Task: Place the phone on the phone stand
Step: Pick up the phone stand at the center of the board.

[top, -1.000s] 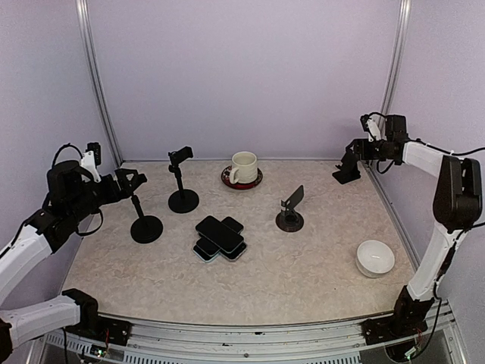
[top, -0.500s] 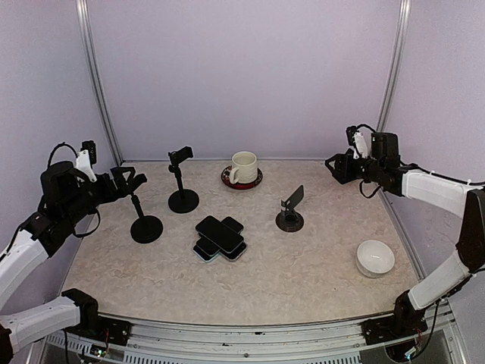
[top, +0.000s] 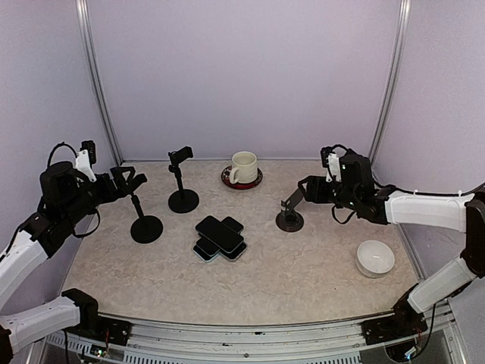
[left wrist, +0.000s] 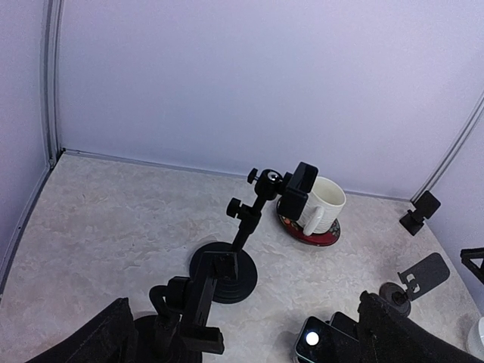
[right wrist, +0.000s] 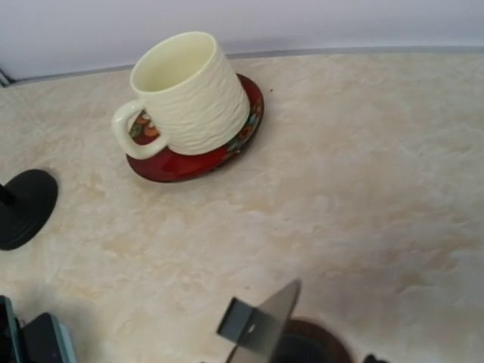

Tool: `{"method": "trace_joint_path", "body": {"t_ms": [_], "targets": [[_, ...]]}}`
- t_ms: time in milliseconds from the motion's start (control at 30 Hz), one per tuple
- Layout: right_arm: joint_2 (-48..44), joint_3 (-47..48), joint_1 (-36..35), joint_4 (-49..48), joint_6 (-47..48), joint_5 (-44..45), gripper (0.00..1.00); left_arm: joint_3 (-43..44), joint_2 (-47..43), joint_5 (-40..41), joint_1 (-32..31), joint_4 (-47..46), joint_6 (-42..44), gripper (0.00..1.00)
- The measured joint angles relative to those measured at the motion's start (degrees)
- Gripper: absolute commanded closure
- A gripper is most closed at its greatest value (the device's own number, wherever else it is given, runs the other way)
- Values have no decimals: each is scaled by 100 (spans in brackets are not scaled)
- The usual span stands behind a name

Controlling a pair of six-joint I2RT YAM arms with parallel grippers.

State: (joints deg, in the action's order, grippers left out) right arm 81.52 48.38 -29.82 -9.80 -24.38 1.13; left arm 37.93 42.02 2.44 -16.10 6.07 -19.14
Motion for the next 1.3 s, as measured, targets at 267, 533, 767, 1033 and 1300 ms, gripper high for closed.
{"method": "trace_joint_path", "body": {"t_ms": [267, 533, 767, 1033, 1300], "targets": [[319, -146, -562, -422, -474, 815, 42, 0, -2, -2, 31, 0, -4, 1], [780, -168, -741, -739, -774, 1093, 51, 0, -9, -7, 35, 0, -15, 1], [890, -219, -752, -901, -876, 1161, 58, 0, -7, -50, 74, 0, -22, 1], [1014, -229, -756, -1019, -918, 1161, 76, 0, -7, -68, 94, 0, -37, 1], [1032, -229, -756, -1029, -920, 1145, 96, 0, -9, -76, 103, 0, -44, 1]]}}
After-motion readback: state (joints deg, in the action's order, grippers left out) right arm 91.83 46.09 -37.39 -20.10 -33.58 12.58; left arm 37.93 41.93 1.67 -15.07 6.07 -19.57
